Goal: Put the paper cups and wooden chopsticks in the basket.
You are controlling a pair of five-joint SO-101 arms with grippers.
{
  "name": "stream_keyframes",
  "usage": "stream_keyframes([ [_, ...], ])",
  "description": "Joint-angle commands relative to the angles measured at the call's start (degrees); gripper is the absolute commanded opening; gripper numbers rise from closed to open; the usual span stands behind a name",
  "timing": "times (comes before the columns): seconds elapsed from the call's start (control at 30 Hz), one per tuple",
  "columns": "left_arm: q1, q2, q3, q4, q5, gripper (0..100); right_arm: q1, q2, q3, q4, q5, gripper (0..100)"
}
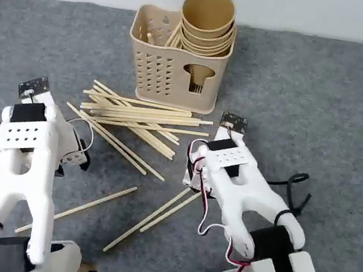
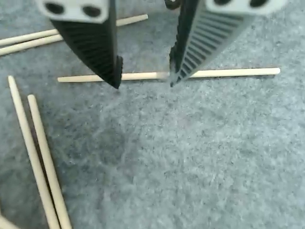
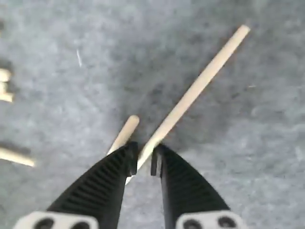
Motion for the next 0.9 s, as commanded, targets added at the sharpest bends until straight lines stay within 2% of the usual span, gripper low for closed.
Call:
stream_keyframes([
  [0.0, 0.53, -2.46, -0.13, -0.35, -0.35, 16, 0.40, 1.98, -1.67, -0.75, -0.44, 3.0],
  [0.5, 0.53, -2.46, -0.13, -0.35, -0.35, 16, 0.40, 2.68, -1.67, -0.13, 0.00, 0.8],
  [0.8, 0.35, -2.46, -0.13, -0.35, -0.35, 16, 0.04, -2.42, -6.07, 16.57, 0.18, 0.8],
  [0.87, 0.44, -2.46, -0.13, -0.35, -0.35, 16, -1.10, -5.14, -7.38, 18.59, 2.99, 0.8],
])
